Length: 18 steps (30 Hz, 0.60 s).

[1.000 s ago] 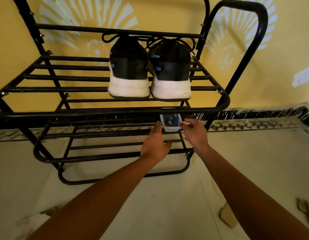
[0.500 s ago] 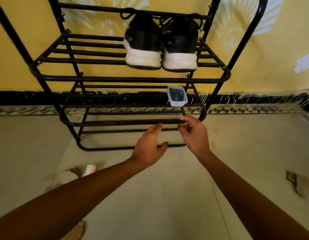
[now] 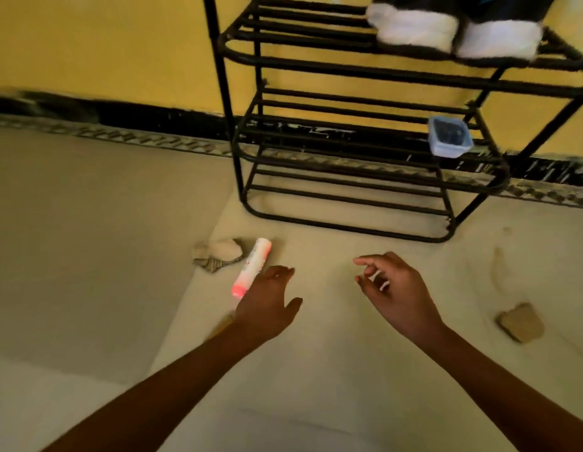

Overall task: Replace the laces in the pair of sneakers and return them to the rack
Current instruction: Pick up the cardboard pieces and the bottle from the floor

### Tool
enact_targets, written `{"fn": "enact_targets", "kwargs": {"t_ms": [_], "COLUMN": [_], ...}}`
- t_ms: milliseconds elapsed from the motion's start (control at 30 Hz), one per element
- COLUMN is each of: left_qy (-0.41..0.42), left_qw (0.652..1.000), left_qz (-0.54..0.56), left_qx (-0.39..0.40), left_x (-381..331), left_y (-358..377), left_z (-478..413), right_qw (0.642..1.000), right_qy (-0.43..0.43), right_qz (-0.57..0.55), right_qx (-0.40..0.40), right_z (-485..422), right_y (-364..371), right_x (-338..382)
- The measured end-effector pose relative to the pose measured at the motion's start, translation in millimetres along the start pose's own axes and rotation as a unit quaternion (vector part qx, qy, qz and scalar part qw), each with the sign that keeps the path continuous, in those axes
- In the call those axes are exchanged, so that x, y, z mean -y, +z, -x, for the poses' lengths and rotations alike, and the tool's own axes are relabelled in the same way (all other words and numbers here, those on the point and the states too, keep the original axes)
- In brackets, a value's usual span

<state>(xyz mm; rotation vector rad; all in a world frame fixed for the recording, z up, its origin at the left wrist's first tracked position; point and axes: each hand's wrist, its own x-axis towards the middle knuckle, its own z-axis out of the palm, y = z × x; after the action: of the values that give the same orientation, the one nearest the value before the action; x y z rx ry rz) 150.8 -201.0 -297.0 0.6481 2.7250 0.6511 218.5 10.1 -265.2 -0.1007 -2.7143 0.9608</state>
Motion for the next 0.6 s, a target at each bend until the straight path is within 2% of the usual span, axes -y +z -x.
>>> {"fn": "enact_targets", "kwargs": {"t_ms": [133, 233, 400, 500, 600], "left_qy": [-0.181, -0.245, -0.266, -0.264, -0.254], "left_qw": [0.98, 0.964, 0.96, 0.961, 0.959], "left_qz": [-0.062, -0.061, -0.038, 0.002, 0.028], "left_qx": [0.054, 0.078, 0.083, 0.087, 0.124], "left_x": [65.4, 101.4, 122.2, 121.5, 122.7], "left_y": [-4.4, 0.1, 14.7, 19.9, 18.7], "left_z": [24.0, 40.0, 44.0, 35.7, 26.5], "right_qw": [0.998, 0.99, 0.944, 0.887, 0.829], "right_qy": [-0.022, -0.046, -0.155, -0.204, -0.252], "right_qz": [0.002, 0.033, 0.164, 0.265, 0.342], "right_qx": [0.063, 0.129, 0.241, 0.318, 0.364], "right_z": [10.1, 14.0, -3.5, -21.0, -41.6], "right_y": [27.4, 37.8, 20.8, 6.6, 10.1], "right_x": [10.4, 17.7, 39.9, 58.1, 73.1]}}
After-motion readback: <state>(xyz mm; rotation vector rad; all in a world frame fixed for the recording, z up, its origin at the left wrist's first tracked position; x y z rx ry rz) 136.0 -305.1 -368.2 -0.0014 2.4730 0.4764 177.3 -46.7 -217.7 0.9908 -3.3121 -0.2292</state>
